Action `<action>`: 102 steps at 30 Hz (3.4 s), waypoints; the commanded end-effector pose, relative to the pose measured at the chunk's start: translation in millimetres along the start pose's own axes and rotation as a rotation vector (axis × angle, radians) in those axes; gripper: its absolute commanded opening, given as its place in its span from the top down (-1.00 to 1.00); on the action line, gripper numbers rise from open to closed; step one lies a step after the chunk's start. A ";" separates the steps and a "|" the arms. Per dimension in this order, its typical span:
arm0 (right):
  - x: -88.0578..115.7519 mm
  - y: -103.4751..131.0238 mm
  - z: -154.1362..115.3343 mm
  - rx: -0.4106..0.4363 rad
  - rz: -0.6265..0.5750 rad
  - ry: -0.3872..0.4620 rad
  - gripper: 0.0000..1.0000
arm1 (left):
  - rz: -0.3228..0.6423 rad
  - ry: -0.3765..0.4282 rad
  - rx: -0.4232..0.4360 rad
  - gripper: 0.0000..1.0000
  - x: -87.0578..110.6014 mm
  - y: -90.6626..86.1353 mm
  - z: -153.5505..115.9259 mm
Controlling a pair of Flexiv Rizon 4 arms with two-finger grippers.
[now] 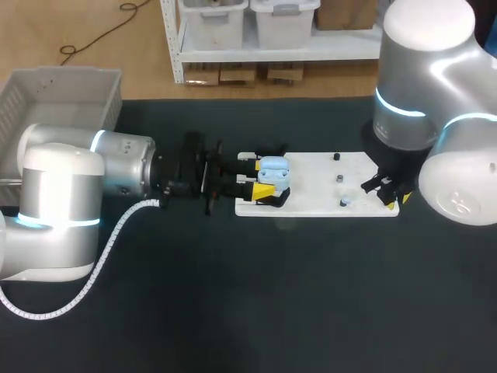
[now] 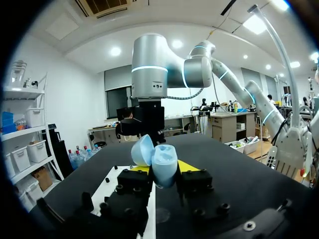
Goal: Pick up each earbud case from the left stands, insert the matching earbuds, close the lid, and place the case in the box.
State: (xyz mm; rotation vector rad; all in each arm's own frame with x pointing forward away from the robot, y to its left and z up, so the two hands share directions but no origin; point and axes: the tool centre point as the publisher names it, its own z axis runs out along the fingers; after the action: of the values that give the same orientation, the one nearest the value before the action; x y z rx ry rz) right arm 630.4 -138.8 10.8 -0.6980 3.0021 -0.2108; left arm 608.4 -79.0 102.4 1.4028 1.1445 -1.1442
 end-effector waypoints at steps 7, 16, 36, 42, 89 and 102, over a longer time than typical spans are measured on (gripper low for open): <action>0.6 3.4 -2.1 0.011 -0.005 0.003 1.00 | 0.001 -0.001 0.003 1.00 0.6 0.8 -0.2; 9.1 8.5 -27.2 0.036 -0.004 -0.002 1.00 | 0.001 -0.001 0.003 1.00 0.6 0.8 -0.2; 5.9 67.5 -132.9 0.041 0.176 0.160 1.00 | 0.001 -0.001 0.003 1.00 0.6 0.8 -0.2; -3.6 88.8 -145.8 0.049 0.201 0.151 1.00 | 0.001 -0.001 0.003 1.00 0.6 0.8 -0.2; -36.0 124.0 -172.9 -0.228 0.709 0.223 1.00 | 0.001 -0.001 0.003 1.00 0.6 0.8 -0.2; -42.5 131.1 -176.4 -0.273 0.764 0.271 1.00 | 0.001 -0.001 0.003 1.00 0.6 0.8 -0.2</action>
State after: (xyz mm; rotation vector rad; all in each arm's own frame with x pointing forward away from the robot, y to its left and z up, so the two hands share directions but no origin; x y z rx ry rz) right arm 594.5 16.4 166.1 0.5003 3.2860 0.1292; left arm 608.4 -79.0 102.4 1.4029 1.1445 -1.1442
